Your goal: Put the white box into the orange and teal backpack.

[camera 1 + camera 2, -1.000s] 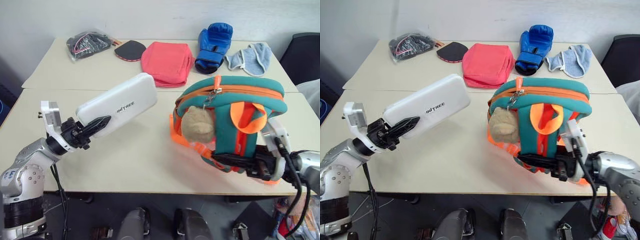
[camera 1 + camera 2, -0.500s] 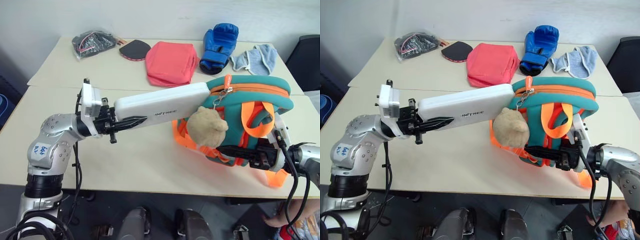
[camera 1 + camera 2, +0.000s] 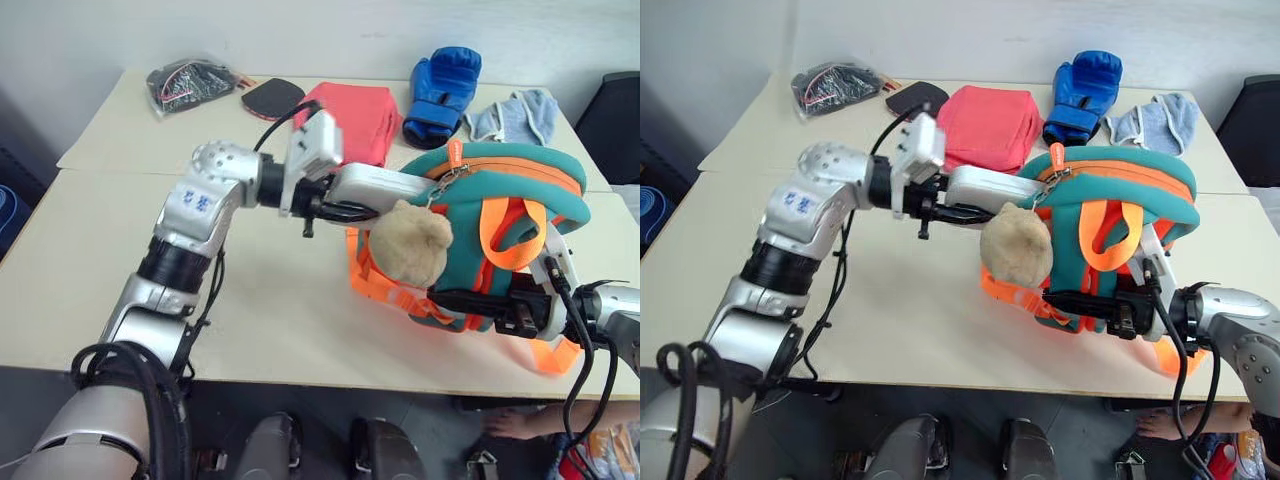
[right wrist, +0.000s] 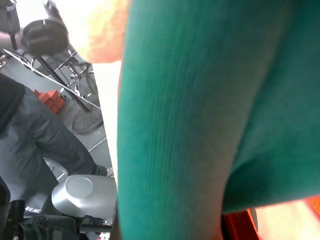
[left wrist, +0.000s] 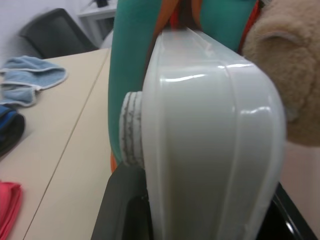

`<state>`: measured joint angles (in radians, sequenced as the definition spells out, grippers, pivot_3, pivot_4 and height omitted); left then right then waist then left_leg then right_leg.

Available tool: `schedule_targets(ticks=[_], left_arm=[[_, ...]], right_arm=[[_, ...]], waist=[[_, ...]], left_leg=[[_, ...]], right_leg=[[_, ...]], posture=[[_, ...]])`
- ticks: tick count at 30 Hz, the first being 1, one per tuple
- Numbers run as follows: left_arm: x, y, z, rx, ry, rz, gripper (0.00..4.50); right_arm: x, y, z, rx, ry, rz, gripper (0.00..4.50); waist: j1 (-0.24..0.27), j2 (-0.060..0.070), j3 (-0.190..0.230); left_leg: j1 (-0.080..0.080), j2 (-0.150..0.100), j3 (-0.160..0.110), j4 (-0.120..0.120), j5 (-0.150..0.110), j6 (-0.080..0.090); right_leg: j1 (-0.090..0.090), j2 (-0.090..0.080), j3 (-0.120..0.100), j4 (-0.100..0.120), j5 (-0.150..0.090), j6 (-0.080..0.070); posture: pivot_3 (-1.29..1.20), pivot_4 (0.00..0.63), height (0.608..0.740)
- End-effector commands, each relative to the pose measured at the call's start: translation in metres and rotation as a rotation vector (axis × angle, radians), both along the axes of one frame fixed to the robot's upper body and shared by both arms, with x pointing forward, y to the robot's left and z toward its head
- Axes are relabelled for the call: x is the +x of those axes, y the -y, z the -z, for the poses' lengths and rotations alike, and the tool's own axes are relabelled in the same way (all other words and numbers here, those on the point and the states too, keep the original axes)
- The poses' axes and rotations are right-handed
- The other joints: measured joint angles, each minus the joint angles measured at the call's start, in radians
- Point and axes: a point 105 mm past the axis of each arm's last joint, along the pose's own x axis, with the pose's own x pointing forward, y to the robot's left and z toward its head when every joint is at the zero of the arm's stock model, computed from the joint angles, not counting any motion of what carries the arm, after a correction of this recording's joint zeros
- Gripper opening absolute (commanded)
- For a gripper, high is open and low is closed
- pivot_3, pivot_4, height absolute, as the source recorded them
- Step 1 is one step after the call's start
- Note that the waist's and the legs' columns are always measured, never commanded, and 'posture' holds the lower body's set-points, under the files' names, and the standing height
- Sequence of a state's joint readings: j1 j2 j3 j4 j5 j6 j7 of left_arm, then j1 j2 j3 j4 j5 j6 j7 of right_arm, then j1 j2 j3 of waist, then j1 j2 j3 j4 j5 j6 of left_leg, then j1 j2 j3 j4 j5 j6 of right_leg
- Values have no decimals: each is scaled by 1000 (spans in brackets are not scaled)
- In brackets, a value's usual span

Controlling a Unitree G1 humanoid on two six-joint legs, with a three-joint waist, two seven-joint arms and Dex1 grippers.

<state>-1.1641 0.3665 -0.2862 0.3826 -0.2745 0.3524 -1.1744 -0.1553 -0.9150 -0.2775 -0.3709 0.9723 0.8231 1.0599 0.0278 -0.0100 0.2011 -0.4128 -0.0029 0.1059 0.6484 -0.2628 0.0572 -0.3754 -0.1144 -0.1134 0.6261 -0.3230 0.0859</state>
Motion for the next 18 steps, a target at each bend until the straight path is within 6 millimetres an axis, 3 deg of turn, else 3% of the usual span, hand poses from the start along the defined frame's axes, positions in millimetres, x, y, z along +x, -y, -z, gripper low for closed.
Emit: schedule_targets(ticks=[1, 5, 9, 15, 18], left_arm=[[2, 35, -7, -20, 35, 57, 1240], [2, 58, -3, -113, 22, 107, 1240], [5, 52, -3, -223, 8, 117, 2504], [10, -2, -23, -343, 27, 126, 4354], [8, -41, -23, -324, 41, 136, 4470]], right_arm=[[-4, -7, -5, -8, 24, -34, 16], [-5, -12, -5, 1, 37, -27, 16], [-4, -14, -4, 11, 46, -4, 0], [-3, -10, 0, 19, 57, 46, 0], [-1, -7, 2, 22, 71, 73, 0]], waist=[[0, 0, 0], [-6, -1, 1], [-6, -1, 1], [-9, -1, 1], [-8, -1, 1]], left_leg=[[0, 0, 0, 1, 0, 0], [0, 0, -1, 1, 0, 1], [-1, 1, -1, 1, 1, -1], [0, 2, -1, 1, 1, -1], [0, 1, -1, 1, 1, -1]], right_leg=[[0, 0, 0, 0, 0, 0], [0, -1, 0, 0, 0, 0], [-1, 0, -1, 1, 0, 0], [-2, 0, -1, 1, 0, 0], [-1, 0, -1, 1, 0, 0]], posture=[[0, 150, 740], [0, 150, 740], [0, 150, 740], [0, 150, 740], [0, 150, 740]])
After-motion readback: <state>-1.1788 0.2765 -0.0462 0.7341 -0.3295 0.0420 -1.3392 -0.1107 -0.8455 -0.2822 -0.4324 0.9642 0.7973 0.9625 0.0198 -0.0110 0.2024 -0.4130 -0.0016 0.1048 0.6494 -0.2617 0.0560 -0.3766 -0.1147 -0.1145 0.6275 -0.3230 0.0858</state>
